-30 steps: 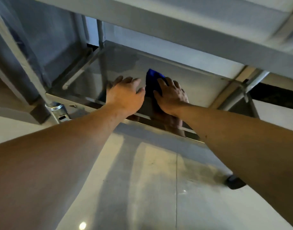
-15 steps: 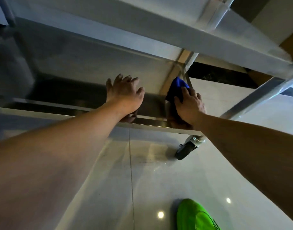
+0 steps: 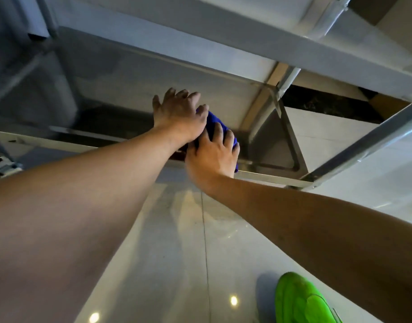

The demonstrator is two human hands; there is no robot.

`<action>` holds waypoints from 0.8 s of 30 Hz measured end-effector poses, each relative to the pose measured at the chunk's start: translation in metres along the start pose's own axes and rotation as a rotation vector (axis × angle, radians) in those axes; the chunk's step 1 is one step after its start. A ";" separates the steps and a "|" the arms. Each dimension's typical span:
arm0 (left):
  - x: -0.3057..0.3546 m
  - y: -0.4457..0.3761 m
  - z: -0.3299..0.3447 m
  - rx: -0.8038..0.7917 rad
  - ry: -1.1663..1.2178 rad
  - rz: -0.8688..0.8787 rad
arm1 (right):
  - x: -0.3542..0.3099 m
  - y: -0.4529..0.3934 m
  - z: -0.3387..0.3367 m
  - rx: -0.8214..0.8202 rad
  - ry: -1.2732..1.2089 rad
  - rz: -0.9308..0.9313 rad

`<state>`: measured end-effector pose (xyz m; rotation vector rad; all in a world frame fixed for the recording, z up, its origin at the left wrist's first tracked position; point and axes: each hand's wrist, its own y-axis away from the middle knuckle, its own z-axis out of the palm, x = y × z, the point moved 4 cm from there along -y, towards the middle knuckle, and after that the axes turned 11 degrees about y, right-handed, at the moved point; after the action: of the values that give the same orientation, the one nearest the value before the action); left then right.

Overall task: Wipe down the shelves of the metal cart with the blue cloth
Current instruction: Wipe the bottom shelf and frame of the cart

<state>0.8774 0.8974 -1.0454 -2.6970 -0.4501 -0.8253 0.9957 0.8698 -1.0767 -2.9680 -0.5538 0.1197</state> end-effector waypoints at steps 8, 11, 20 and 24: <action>-0.096 0.035 -0.117 0.196 -0.102 -0.149 | -0.138 0.005 0.004 -0.040 -0.057 -0.261; -0.131 0.063 -0.160 0.256 -0.101 -0.250 | -0.180 0.005 0.006 -0.047 -0.047 -0.333; -0.198 0.136 -0.229 0.364 0.036 -0.413 | -0.275 0.014 0.008 -0.046 -0.061 -0.592; -0.201 0.146 -0.230 0.360 0.010 -0.394 | -0.284 0.016 0.004 -0.023 -0.035 -0.747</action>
<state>0.6602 0.6406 -1.0043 -2.3016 -1.0429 -0.7639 0.7368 0.7523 -1.0674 -2.5660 -1.6066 0.0896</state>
